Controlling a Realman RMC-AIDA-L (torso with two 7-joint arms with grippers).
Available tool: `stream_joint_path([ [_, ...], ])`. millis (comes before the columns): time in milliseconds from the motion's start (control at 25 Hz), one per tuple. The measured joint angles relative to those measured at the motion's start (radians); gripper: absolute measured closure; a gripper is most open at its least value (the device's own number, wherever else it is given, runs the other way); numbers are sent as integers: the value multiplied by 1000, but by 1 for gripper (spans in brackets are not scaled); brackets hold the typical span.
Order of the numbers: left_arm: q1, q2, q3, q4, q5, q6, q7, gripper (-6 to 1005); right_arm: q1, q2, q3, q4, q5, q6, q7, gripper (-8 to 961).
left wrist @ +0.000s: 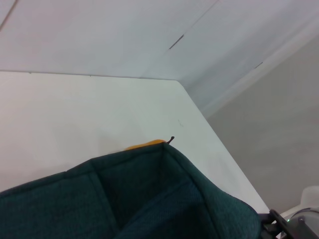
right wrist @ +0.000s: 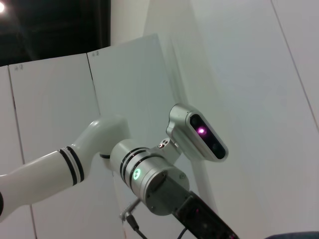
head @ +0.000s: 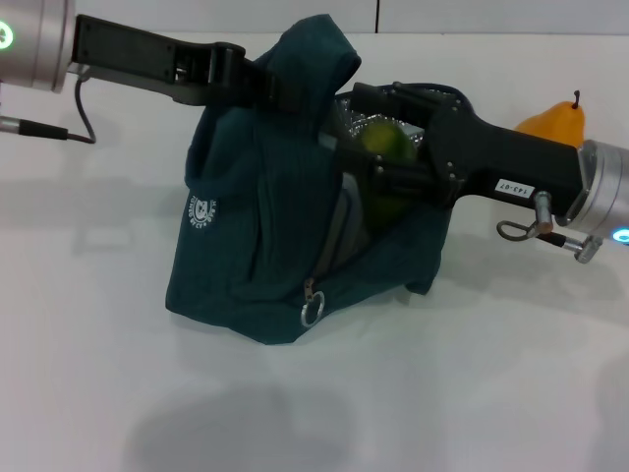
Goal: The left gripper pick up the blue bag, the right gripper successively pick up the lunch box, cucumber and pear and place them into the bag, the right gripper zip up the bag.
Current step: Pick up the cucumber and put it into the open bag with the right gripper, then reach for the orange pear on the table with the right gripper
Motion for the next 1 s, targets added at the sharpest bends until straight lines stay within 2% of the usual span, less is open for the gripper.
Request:
stream_joint_path([
  [200,-2,-1,0,0,0,0,0,955,-12,0,9,-3,9,-4,-3,299],
  [400,0,-3,0,0,-1,0,-1,955,-78,0,11,-57,67,-49,-5,74],
  [760,9,-5,0,5,-5,3,-5,955,-311,-12,10,-231,268,-24,75,74],
  [1000,14,-5,0,7,-8,6,-7,955,-447,-18,11,-313,335,157,118,80],
])
